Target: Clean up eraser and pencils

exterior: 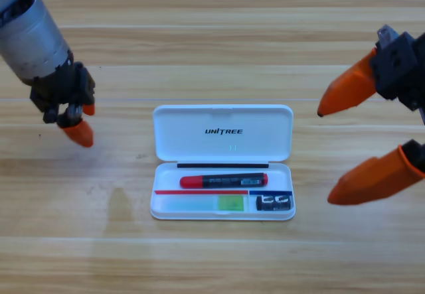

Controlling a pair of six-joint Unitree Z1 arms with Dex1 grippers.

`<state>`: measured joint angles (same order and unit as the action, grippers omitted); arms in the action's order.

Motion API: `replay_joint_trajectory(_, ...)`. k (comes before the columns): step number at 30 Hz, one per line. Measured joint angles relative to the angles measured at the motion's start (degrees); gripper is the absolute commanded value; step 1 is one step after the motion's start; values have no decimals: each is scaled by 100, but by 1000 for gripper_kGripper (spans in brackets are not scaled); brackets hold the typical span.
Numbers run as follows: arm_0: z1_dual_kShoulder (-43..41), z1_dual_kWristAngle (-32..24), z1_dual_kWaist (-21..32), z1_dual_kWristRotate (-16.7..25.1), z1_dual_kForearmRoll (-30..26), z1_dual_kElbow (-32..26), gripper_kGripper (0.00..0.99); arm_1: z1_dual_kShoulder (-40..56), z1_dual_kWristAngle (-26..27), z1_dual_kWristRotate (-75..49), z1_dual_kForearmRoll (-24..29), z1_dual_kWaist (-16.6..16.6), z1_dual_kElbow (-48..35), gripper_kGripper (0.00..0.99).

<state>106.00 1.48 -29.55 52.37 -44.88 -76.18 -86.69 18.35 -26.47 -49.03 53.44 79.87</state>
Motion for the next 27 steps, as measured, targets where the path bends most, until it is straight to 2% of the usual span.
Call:
replay_joint_trajectory(1, 0, -98, 23, 112, 53, -2, 0, 0, 0, 4, 12, 0, -53, 990)
replay_joint_trajectory(8, 99, -757, 558, 768, 782, -76, 0, 1, 98, 77, 248, 0, -185, 990)
replay_joint_trajectory(12, 263, -1360, 991, 1010, 861, -403, 0, 2, 99, 142, 336, 0, -238, 990)
replay_joint_trajectory(15, 406, -1747, 1265, 1020, 880, -807, 0, 2, 99, 142, 360, 0, -273, 990)
replay_joint_trajectory(22, 1016, -3284, 1624, 796, 863, -1465, 0, 2, 153, 142, 399, 0, -285, 990)
replay_joint_trajectory(27, 1659, -3810, 1633, 658, 375, -1913, 0, 2, 171, 142, 400, 1, -285, 990)
